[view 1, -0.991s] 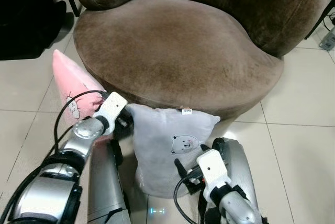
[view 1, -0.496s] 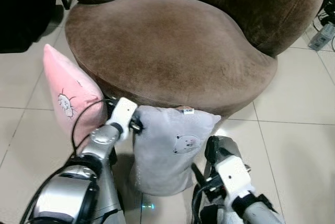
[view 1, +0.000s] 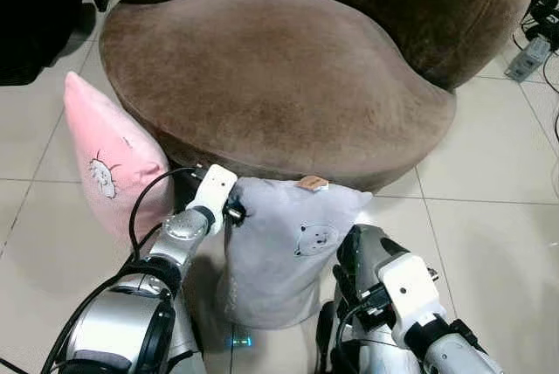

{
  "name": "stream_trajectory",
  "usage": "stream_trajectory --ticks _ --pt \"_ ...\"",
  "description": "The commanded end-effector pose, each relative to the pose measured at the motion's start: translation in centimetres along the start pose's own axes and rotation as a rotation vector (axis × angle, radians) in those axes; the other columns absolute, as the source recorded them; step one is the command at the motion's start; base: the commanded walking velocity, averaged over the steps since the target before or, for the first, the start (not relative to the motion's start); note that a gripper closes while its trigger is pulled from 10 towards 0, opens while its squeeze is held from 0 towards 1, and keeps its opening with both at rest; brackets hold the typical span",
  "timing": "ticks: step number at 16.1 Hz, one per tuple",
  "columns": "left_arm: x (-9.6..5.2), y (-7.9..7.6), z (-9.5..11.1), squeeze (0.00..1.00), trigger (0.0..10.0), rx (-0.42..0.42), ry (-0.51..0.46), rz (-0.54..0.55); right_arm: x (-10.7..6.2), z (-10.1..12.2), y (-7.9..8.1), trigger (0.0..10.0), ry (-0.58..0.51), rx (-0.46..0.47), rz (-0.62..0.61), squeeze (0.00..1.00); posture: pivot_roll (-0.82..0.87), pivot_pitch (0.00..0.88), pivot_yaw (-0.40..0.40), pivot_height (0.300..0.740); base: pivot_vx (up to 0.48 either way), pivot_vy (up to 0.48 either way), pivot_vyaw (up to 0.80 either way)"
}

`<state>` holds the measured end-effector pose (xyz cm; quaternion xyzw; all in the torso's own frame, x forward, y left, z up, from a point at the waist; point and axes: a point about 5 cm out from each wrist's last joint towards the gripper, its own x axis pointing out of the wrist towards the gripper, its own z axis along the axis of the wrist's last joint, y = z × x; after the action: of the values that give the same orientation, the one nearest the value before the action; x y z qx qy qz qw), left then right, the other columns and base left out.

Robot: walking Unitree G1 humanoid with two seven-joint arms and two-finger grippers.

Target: Move the pillow to the sofa from floor

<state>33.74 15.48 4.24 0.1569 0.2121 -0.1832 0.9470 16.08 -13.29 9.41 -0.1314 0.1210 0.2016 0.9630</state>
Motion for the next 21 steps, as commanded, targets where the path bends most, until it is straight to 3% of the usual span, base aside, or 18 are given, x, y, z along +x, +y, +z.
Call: stream_trajectory --ticks 1,2,3,6,16,20,21 --pt "0.1 -1.3 -0.9 0.00 10.0 0.010 0.045 -0.035 -0.4 -0.2 -0.1 10.0 0.021 0.017 -0.002 0.00 -0.15 0.254 -0.150 0.437 0.000 0.000 0.00" --pt "0.0 -1.1 -1.0 0.00 6.3 0.013 0.052 -0.033 -0.3 -0.3 -0.1 10.0 0.024 0.020 -0.001 0.00 -0.15 0.253 -0.147 0.437 0.000 0.000 0.00" --pt "0.0 -1.1 -1.0 0.00 0.0 0.001 0.041 -0.041 -0.3 -0.3 -0.1 10.0 0.024 0.023 -0.002 0.00 -0.15 0.252 -0.145 0.437 0.000 0.000 0.00" --pt "0.0 -1.0 -0.9 0.00 0.0 0.015 0.038 -0.026 -0.2 -0.3 0.0 10.0 0.025 0.028 0.001 0.00 -0.14 0.252 -0.143 0.437 0.000 0.000 0.00" --pt "0.7 -3.2 0.4 0.00 0.0 -0.129 -0.047 -0.102 -0.3 -0.6 -0.2 10.0 0.035 0.033 0.000 0.00 -0.15 0.257 -0.147 0.437 0.000 0.000 0.00" --pt "0.9 -3.8 1.7 0.00 0.0 -0.226 -0.140 -0.132 -0.4 -0.6 -0.2 10.0 0.040 0.039 -0.004 0.00 -0.15 0.263 -0.144 0.437 0.000 0.000 0.00" --pt "1.0 -4.1 2.8 0.00 0.0 -0.268 -0.204 -0.163 -0.4 -0.7 -0.2 10.0 0.042 0.041 -0.005 0.00 -0.14 0.266 -0.140 0.437 0.000 0.000 0.00"
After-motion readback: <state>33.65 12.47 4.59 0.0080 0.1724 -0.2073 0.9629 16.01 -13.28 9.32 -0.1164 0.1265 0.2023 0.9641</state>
